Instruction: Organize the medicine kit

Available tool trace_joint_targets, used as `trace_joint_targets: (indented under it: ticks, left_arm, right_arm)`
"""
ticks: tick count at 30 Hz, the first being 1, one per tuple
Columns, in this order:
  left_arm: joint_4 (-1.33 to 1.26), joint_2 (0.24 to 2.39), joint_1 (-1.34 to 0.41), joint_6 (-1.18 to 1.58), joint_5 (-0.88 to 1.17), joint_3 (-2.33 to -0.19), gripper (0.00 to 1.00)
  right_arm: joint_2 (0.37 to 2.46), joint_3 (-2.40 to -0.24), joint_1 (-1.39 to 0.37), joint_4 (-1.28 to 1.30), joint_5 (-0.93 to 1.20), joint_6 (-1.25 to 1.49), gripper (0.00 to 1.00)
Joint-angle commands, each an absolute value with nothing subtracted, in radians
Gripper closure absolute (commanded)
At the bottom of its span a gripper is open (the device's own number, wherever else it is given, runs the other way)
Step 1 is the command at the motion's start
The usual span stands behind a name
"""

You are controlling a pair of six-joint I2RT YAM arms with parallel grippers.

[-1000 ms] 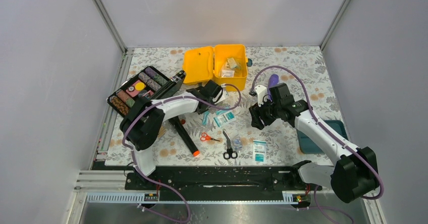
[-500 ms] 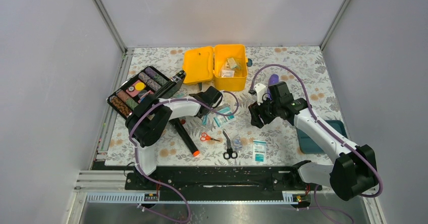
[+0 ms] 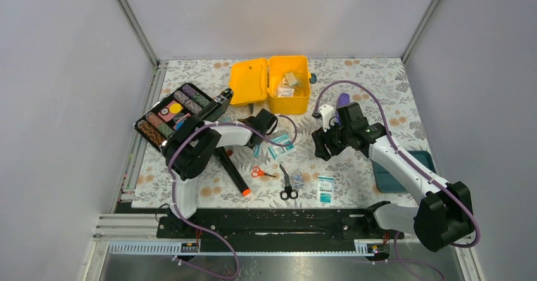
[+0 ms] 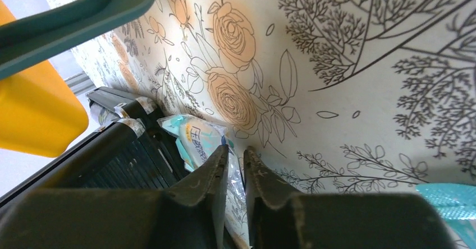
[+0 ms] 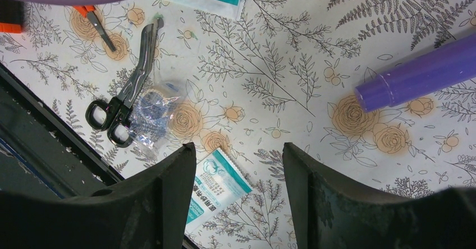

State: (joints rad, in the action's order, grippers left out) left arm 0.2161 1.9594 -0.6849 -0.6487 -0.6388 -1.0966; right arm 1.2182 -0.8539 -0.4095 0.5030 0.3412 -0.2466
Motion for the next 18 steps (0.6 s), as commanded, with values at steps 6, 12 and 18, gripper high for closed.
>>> trace_joint_targets:
  ticks: [6,12,18]
  left_arm:
    - [0.254,1.927,-0.674,-0.639,-0.563,-1.062,1.00]
    - [0.454,1.773,-0.675,-0.571,-0.424,-1.134,1.00]
    - [0.684,1.640,-0.675,-0.540,-0.197,-1.266,1.00]
  right_arm:
    - [1.212,-0.868,-0.403,0.482,0.338,-0.236,0.35]
    - [1.205,-0.895,-0.404,0.505,0.351,-0.255,0.36]
    - [1.193,-0.926,-0.403,0.546,0.499,-0.386,0.32]
